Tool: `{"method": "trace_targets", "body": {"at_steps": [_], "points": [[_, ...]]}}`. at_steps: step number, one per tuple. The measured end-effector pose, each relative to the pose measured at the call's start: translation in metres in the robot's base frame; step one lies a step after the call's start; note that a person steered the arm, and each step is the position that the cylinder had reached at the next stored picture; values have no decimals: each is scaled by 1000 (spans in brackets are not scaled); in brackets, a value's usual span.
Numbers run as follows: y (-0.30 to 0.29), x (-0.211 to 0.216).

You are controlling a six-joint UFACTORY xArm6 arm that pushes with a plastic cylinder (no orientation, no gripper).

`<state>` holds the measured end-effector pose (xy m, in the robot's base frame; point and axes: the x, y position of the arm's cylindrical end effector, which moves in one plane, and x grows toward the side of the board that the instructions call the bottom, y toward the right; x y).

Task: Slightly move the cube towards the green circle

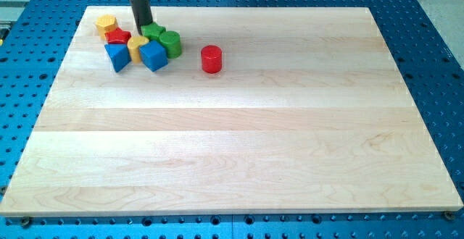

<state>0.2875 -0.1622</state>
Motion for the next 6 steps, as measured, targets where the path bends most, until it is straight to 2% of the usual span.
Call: {"method": "trace_targets", "body": {"at_steps": [1, 2, 3, 4, 5, 6], "points": [[4, -6], [-6, 44], [31, 98], [41, 121], [78, 157], [84, 131]]}}
